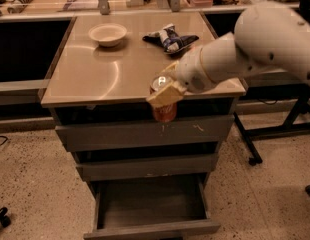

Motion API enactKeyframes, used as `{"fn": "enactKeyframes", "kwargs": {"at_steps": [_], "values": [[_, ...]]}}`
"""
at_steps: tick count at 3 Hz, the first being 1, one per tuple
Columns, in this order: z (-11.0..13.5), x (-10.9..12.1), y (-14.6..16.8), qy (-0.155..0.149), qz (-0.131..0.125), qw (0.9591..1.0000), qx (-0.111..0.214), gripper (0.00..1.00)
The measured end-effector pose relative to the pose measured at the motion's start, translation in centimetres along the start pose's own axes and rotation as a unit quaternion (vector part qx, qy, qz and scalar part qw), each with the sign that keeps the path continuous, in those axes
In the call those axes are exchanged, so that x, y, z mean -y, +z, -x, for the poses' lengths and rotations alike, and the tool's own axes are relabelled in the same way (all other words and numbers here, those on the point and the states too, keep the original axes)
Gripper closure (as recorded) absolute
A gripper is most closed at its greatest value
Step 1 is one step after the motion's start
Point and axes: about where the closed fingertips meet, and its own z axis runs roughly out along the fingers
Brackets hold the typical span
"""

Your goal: Pick coke can from bottom drawer and place on counter

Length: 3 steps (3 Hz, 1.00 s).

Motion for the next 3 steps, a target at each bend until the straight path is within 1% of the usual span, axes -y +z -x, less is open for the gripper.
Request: {"fn": "enactKeyframes", "kwargs": {"at_steps": [1,2,3], "values": [[2.53,0.78,-1.69,-0.006,-0.005,0.9999,0.010,1.00],[2.54,0.78,-1.69,-0.006,-0.005,0.9999,0.010,1.00],[3.16,1.42,-1.66,0.000,-0.011,0.9999,0.011,1.00]]}}
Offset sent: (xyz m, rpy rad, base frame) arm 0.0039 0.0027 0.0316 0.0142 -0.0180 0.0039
